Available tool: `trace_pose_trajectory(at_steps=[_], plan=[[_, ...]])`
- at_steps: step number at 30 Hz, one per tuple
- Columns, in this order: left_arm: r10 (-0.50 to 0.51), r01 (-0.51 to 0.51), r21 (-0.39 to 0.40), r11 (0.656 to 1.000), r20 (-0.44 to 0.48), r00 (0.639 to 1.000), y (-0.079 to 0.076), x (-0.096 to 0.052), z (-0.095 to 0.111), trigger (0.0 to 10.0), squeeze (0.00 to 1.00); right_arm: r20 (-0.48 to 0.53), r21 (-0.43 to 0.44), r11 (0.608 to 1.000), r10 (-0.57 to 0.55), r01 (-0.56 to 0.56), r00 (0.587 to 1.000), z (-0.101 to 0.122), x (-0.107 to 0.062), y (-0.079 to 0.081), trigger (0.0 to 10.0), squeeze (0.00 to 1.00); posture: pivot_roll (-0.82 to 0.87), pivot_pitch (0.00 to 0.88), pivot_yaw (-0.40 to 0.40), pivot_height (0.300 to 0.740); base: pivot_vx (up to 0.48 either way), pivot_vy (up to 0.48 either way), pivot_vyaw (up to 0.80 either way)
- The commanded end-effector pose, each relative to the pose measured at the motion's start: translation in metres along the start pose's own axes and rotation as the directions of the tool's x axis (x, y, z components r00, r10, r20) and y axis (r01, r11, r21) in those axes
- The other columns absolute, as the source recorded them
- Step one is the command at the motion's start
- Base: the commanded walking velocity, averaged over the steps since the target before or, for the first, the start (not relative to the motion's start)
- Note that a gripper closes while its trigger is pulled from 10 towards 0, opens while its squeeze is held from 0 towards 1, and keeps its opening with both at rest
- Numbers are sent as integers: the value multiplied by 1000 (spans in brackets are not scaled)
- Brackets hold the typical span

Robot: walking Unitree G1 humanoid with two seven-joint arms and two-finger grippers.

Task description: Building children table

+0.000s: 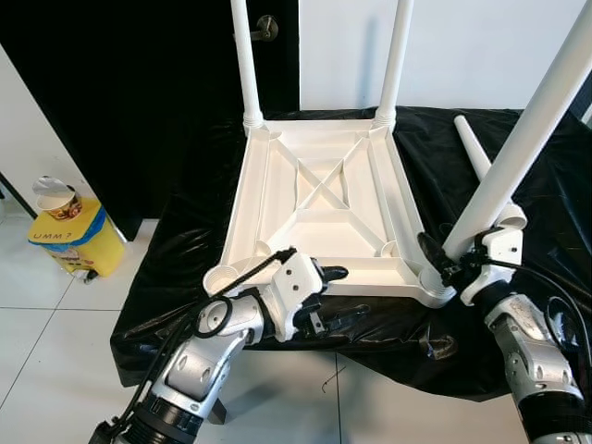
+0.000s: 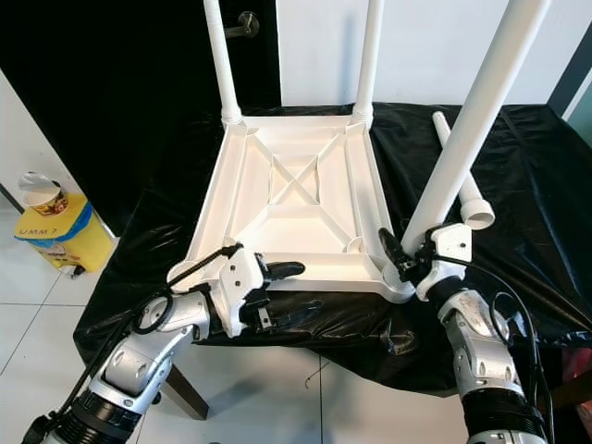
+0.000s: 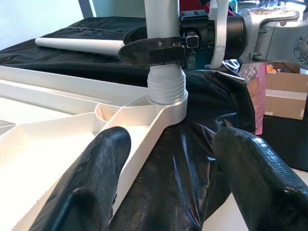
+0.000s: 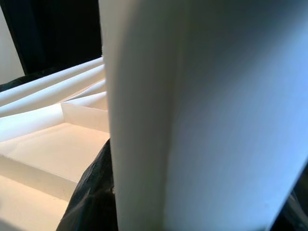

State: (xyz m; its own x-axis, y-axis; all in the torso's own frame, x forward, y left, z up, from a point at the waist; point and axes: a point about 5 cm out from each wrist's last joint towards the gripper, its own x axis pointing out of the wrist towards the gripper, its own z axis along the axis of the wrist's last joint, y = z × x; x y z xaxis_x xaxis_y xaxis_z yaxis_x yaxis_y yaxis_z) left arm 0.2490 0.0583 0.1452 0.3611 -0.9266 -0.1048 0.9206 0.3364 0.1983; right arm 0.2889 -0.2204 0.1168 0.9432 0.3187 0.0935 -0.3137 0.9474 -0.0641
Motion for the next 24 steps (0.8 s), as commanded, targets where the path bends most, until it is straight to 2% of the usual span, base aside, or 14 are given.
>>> trace_pose_trajectory(at_steps=[1,3,8,9,10,13,14,16,17,20,22,24], plan=[[14,-14,3,1000,2,1000,2,-2,2,10000,0,-107,41,999,14,-10,994,-22,-5,9,10000,0,-17,10,12,740,0,0,0],[15,-15,3,1000,2,1000,2,-2,2,10000,0,-106,38,999,18,-14,994,-21,-5,10,10000,0,-17,10,12,740,0,0,0],[22,-22,0,1000,2,1000,2,-3,2,10000,0,-111,6,998,-54,55,992,-22,-6,17,10000,0,-15,18,8,740,0,0,0],[23,-23,0,1000,2,1000,2,-3,2,10000,0,-110,-2,997,-75,75,991,-22,-6,18,10000,0,-15,18,8,740,0,0,0],[26,-26,0,1000,2,1000,2,-4,3,10000,0,-81,12,983,-181,183,980,-20,-4,22,10000,0,-16,21,8,740,0,0,0],[27,-27,0,1000,2,1000,3,-4,3,10000,0,-78,28,973,-227,230,971,-20,-4,24,10000,0,-15,21,9,740,0,0,0],[28,-28,-2,1000,4,1000,3,-3,3,10000,0,-84,37,956,-286,289,955,-21,-3,27,10000,0,-13,24,7,740,0,0,0],[28,-28,-2,1000,4,1000,3,-3,3,10000,0,-84,37,956,-286,289,955,-21,-3,27,10000,0,-13,24,7,740,0,0,0],[29,-29,-3,1000,6,1000,3,-3,4,10000,0,-89,43,942,-329,333,940,-22,-3,29,10000,0,-13,24,7,740,0,0,0],[30,-30,-4,1000,7,1000,3,-3,4,10000,0,-135,87,835,-530,543,837,-24,-4,36,10000,0,-11,26,7,740,0,0,0],[32,-32,-3,999,6,999,4,-3,4,10000,0,-151,93,783,-600,616,786,-24,-3,38,10000,0,-9,24,4,740,0,0,0],[35,-35,-4,999,8,999,4,-3,4,10000,0,-153,102,753,-633,650,759,-22,0,41,10000,0,-9,23,4,740,0,0,0]])
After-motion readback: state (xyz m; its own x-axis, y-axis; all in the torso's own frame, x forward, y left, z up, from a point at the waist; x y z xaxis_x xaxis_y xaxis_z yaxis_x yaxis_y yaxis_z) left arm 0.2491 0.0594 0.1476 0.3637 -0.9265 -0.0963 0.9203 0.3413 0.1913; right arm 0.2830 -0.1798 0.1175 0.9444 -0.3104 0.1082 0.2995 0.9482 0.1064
